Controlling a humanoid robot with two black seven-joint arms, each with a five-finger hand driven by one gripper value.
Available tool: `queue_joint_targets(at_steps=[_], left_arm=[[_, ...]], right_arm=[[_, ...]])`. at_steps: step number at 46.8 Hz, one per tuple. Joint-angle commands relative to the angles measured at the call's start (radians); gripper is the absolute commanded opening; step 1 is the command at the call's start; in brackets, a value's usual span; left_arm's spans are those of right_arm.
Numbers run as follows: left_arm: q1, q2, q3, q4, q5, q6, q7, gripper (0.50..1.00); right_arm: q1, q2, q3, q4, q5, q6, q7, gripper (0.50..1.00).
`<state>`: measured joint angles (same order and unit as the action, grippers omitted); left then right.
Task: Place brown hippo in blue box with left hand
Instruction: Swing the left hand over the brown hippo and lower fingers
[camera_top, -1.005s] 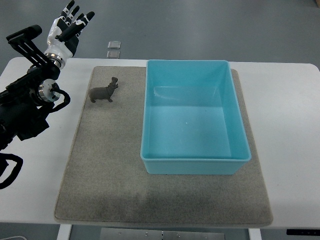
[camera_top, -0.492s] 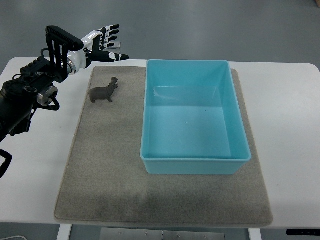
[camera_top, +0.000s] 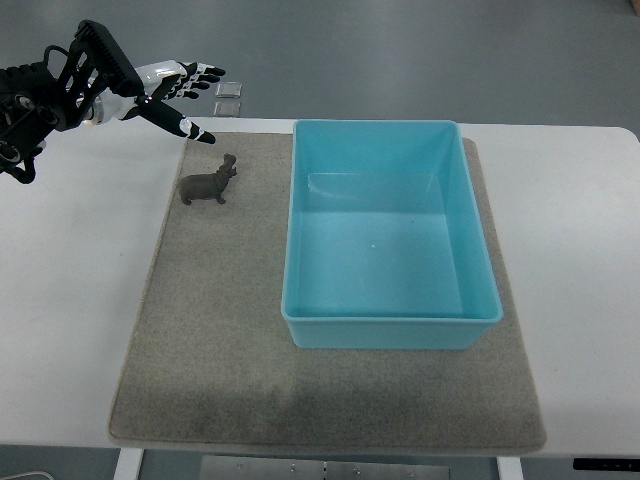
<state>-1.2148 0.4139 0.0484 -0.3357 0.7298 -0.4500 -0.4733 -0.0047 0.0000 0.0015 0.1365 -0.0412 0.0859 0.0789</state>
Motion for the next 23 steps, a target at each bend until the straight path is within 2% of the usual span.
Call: queue_joint_targets(at_steps=[1,13,23], left_arm=[[-0.023,0.040,0.077,-0.055,0.002,-0.003,-0.008,1.000],[-0.071,0.126,0.143,-0.224,0.181,0.001,-0.044,1.000],[-0.065,0.115,0.136,-0.247,0.298,0.066,-0.041,1.000]], right_arm=[[0.000,0.000,0.000,0.000,0.000,0.000,-0.001,0.936],[0.000,0.000,0.000,0.000,0.001,0.000,0.001,0.936],[0.000,0.000,0.000,0.000,0.000,0.000,0.001,0.936]])
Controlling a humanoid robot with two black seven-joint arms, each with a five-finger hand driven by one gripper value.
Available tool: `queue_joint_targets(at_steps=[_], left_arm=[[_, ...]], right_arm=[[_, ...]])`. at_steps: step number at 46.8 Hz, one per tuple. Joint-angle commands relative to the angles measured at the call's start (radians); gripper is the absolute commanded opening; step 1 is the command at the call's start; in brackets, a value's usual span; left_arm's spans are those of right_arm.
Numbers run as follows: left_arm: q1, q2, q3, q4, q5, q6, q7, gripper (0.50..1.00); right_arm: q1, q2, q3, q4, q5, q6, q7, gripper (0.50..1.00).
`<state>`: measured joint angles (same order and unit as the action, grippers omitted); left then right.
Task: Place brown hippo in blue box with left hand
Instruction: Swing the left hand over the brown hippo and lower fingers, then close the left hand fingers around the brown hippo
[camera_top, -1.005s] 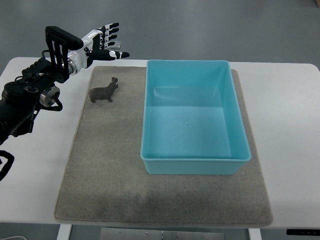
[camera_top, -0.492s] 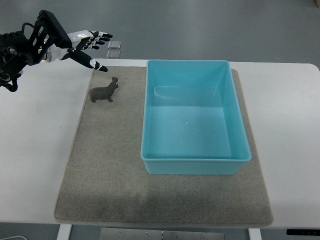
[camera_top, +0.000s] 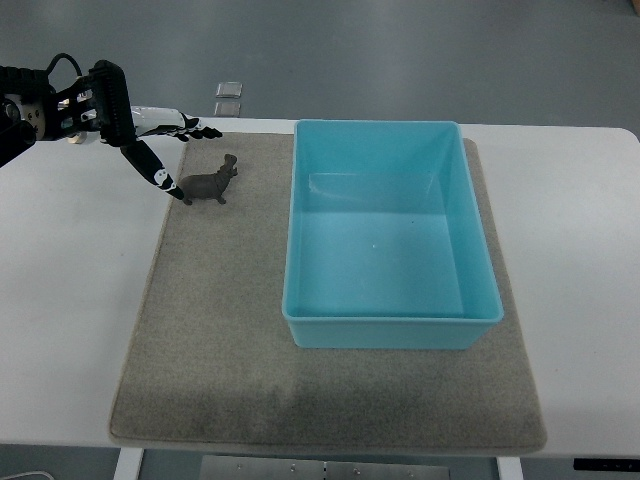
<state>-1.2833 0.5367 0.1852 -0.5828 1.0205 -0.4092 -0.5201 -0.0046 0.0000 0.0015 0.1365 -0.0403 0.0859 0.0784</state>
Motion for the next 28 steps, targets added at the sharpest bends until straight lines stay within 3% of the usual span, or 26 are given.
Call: queue_joint_targets(at_steps=[1,28], left_arm=[[0.004,-0.009,0.000,0.000,0.009,0.033,0.008,1.000],[0.056,-0.058,0.005,0.027,0.004,0.145,0.018,1.000]], right_arm=[[0.000,0.000,0.000,0.000,0.000,0.000,0.000,0.936],[0.000,0.000,0.000,0.000,-0.001,0.000,0.000,0.936]])
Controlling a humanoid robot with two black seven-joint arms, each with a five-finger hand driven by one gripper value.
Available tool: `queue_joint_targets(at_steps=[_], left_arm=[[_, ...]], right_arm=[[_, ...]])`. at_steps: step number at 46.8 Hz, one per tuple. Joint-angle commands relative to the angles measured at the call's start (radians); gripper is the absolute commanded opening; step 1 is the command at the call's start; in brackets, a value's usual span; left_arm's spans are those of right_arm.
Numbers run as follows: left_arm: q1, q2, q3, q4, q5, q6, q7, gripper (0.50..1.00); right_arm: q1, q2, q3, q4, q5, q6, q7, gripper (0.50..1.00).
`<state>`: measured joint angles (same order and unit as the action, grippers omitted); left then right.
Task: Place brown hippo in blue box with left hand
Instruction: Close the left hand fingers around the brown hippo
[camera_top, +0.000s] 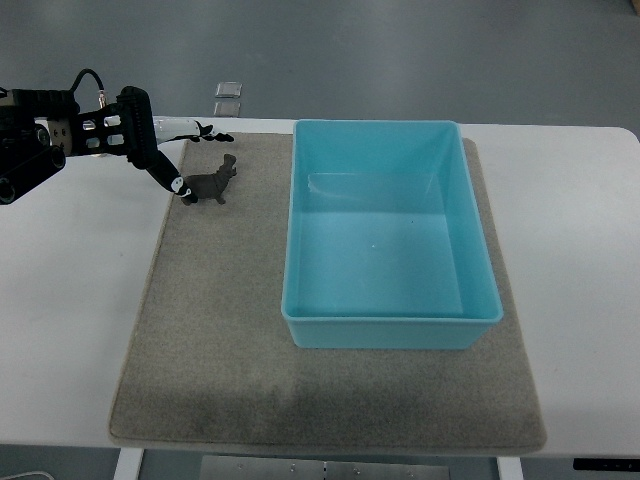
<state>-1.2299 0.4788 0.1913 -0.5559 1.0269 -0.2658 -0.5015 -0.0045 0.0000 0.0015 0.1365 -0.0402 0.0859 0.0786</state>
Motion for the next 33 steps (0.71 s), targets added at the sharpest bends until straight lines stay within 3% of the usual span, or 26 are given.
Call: queue_joint_targets(at_steps=[1,33], left_arm=[[0.004,0.000,-0.001,0.001,-0.004,0.002,0.000,1.000],[0.009,-0.042,0.004,0.002,0.005,0.002,0.000,0.994]], right_arm=[[0.000,0.000,0.000,0.000,0.000,0.000,0.000,0.936],[0.000,0.000,0.000,0.000,0.000,0.000,0.000,0.936]])
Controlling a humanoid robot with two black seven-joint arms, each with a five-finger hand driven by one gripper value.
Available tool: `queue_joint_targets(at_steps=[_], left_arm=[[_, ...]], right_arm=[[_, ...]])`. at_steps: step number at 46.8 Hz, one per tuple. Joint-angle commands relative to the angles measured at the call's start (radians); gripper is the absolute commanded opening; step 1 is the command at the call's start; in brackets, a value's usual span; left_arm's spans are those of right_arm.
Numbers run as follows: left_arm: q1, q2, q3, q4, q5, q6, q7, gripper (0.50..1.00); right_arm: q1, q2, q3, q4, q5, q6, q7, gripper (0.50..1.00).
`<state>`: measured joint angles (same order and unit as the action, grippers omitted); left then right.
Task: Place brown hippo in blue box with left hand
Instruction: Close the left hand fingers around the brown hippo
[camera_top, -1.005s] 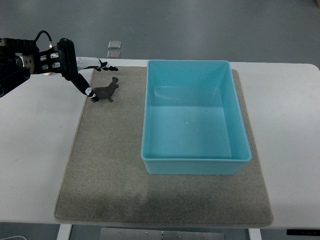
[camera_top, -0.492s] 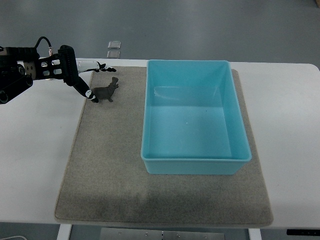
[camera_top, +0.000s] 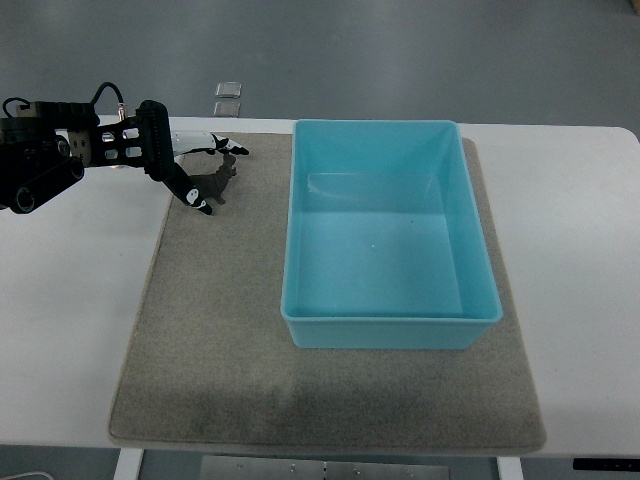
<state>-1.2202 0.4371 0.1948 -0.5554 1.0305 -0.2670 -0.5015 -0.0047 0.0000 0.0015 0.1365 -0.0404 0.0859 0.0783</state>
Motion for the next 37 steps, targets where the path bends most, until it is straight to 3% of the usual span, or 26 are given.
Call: queue_joint_targets(at_steps=[1,7,29,34,37], left_arm=[[-0.001,0.000,0.000,0.002,0.002,0.005,0.000,0.992],[0.001,0.000,0.000,0.002,0.003,0.008,0.000,0.979],[-0.001,0.002,0.025,0.002,0.005,0.023,0.000,0.846],[-0.002,0.000,0.026,0.003,0.005,0.028,0.000,0.793],[-0.002,0.000,0.031,0.003,0.005,0.029,0.000,0.724]], right_arm=[[0.000,0.000,0.000,0.000,0.001,0.000,0.001,0.936],[0.000,0.000,0.000,0.000,0.000,0.000,0.000,0.936],[0.000,0.000,0.000,0.000,0.001,0.000,0.001,0.936],[0.000,0.000,0.000,0.000,-0.001,0.000,0.001,0.936],[0.000,0.000,0.000,0.000,-0.001,0.000,0.000,0.936]])
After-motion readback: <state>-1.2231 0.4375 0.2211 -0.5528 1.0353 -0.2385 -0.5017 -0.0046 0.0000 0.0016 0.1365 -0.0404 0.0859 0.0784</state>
